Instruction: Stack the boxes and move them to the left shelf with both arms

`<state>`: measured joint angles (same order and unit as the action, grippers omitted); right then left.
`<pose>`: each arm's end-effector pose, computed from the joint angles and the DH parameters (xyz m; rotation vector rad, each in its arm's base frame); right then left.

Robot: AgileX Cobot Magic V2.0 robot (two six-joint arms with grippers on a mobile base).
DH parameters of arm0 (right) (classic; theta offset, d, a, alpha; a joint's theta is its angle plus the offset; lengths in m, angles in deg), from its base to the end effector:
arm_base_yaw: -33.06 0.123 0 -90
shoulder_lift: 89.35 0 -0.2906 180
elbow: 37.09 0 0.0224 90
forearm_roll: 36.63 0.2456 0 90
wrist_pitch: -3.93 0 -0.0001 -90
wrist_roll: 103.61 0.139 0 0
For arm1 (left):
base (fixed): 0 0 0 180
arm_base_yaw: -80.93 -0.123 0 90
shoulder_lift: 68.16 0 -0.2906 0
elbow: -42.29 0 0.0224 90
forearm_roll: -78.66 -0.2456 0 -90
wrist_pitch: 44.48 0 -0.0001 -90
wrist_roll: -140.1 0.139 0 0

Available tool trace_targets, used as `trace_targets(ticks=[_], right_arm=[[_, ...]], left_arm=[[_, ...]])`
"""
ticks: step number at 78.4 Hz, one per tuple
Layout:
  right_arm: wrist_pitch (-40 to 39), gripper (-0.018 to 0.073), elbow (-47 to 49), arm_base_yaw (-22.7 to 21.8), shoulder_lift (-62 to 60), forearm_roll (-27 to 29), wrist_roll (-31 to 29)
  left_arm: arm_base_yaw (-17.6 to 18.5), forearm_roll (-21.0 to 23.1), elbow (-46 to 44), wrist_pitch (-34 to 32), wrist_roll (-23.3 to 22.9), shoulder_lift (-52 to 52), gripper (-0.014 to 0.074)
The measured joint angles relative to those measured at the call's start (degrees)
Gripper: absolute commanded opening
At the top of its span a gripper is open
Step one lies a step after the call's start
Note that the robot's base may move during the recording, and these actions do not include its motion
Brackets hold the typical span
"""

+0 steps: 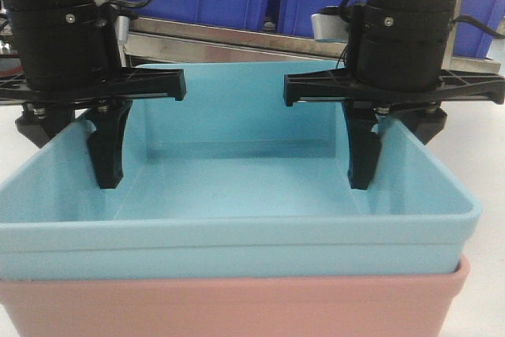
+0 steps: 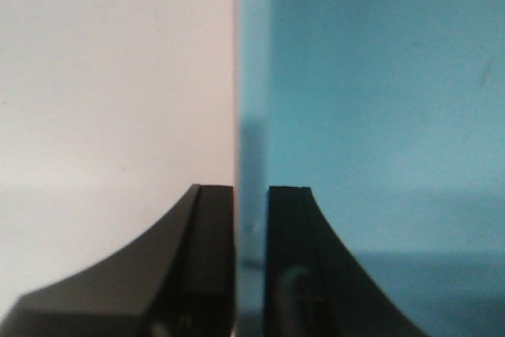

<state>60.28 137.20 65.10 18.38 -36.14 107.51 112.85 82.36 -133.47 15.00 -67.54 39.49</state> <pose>0.2939 0.1851 0.1858 -0.0179 2.9900 0.1495 0.2889 -0.1891 0.1919 0.0699 3.0330 -0.1902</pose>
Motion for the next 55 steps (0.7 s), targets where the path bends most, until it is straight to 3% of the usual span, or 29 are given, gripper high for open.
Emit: trace_targets(ticks=[25, 55], right_arm=[[1.44, 0.0067, 0.22, 0.00, 0.00, 0.00, 0.50], [10.80, 0.0067, 7.39, 0.00, -2.83, -2.88, 2.97]], left_arm=[[0.00, 0.92, -0.18, 1.13, 0.00, 0.00, 0.0008], [0.72, 2.07, -5.73, 8.74, -4.95, -2.38, 0.0008]])
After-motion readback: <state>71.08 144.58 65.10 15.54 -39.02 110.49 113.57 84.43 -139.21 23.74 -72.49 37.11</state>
